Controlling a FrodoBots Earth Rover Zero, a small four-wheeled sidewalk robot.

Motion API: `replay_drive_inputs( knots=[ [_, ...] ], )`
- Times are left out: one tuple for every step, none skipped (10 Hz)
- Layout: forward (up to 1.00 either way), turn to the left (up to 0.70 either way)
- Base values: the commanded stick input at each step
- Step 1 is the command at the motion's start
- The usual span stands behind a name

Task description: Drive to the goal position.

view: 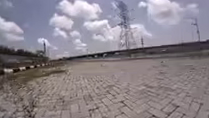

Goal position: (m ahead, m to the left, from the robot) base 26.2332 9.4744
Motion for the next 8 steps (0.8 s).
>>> replay_drive_inputs(
  knots=[
    [1.00, 0.00],
    [1.00, 0.00],
    [1.00, 0.00],
    [1.00, 0.00],
    [1.00, 0.00],
    [1.00, 0.00],
    [1.00, 0.00],
    [1.00, 0.00]
  ],
)
